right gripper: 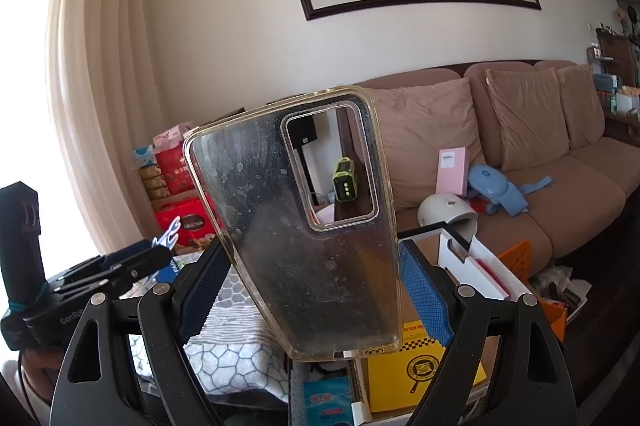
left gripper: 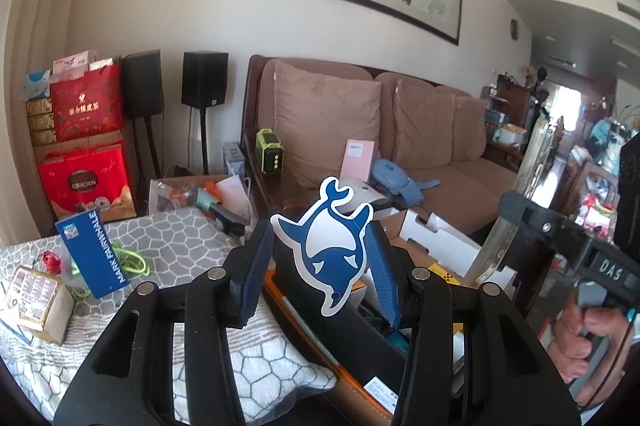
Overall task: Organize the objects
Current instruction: 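Carry the clear phone case over the box while the left tool carries the whale cutout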
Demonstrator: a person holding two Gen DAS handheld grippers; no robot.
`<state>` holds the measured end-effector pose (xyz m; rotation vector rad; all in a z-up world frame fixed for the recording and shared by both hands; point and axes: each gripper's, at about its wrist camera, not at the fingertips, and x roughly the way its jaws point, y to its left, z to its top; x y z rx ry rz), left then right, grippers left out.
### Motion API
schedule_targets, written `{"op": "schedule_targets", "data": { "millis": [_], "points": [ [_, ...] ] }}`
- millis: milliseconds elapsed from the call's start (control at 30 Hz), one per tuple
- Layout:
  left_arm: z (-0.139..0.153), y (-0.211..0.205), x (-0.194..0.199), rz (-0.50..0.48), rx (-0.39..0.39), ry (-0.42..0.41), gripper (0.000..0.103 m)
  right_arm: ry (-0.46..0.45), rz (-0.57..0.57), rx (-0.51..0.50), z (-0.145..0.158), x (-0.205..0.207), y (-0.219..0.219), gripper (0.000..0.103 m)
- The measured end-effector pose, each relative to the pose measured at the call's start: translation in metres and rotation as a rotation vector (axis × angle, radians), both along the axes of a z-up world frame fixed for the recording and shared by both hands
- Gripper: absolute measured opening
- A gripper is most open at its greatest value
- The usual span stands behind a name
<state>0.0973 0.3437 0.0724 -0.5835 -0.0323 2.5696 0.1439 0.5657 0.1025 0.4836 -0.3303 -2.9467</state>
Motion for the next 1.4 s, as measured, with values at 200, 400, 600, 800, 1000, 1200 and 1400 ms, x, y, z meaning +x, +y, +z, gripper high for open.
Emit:
{"op": "schedule_targets", "data": {
  "millis": [200, 400, 600, 800, 1000, 1200, 1400],
  "points": [
    [0.005, 0.007, 0.0, -0.013, 0.007, 0.012, 0.044, -0.004, -0.01, -0.01, -0.001, -0.001, 0.006, 0.086],
    [0.009, 0.011, -0.002, -0.015, 0.012, 0.015, 0.044, -0.007, -0.023, -0.022, -0.003, -0.002, 0.013, 0.086],
    [0.012, 0.015, -0.003, -0.021, 0.016, 0.017, 0.044, -0.01, -0.041, -0.03, -0.004, 0.001, 0.019, 0.086],
    [0.016, 0.019, -0.003, -0.028, 0.017, 0.018, 0.044, -0.021, -0.056, -0.043, -0.006, -0.003, 0.027, 0.086],
    [0.021, 0.022, -0.003, -0.036, 0.017, 0.022, 0.044, -0.024, -0.067, -0.041, -0.007, -0.003, 0.03, 0.086],
    [0.021, 0.03, -0.005, -0.047, 0.01, 0.019, 0.044, -0.028, -0.09, -0.036, -0.009, -0.003, 0.036, 0.086],
    [0.018, 0.04, -0.007, -0.056, -0.002, -0.004, 0.044, -0.027, -0.12, -0.042, -0.01, -0.001, 0.047, 0.086]
  ]
}}
